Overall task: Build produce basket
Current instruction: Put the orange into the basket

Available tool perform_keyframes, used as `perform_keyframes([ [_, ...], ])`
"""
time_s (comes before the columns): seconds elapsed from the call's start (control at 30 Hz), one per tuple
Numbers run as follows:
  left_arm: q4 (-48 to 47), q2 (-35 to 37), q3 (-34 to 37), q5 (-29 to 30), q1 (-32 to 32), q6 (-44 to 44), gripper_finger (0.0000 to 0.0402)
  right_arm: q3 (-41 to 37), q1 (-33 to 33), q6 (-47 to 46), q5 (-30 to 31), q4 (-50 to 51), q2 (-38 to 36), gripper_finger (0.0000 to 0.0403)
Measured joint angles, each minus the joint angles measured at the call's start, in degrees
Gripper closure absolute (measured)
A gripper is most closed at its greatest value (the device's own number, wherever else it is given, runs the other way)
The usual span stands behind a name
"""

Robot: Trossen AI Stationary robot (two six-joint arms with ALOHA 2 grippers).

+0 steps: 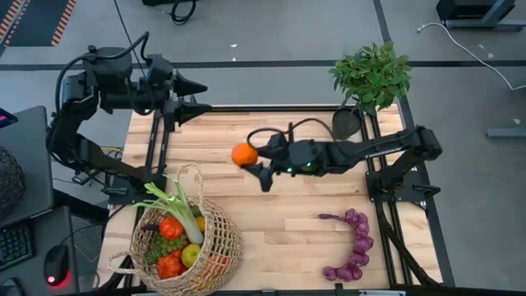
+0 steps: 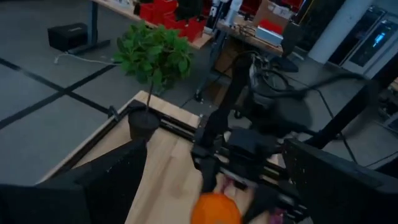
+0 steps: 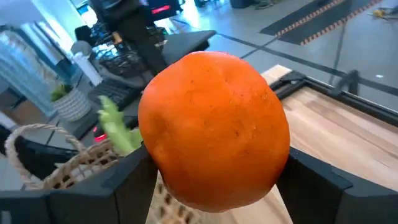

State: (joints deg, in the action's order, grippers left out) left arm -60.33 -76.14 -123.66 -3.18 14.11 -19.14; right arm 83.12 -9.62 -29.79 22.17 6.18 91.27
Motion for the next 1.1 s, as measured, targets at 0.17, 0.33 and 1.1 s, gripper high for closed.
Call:
perform_keyframes([
  [0.17, 0.02, -0.24, 0.01, -0.42, -1.97, -5.34, 0.0021, 12.72, -2.25, 4.95, -1.85, 4.04, 7.21, 0.011],
  [0.33, -0.25, 0.63, 0.02, -4.36, -5.28, -11.61, 0.0021, 24.96, -3.0, 10.33, -6.27, 9.49, 13.64, 0.011],
  [1.1, -18.36, -0.19, 0.0, 13.71, -39.03, -49.17, 0.0021, 35.35, -6.99, 10.23, -18.49, 4.85, 27.77, 0.0109],
])
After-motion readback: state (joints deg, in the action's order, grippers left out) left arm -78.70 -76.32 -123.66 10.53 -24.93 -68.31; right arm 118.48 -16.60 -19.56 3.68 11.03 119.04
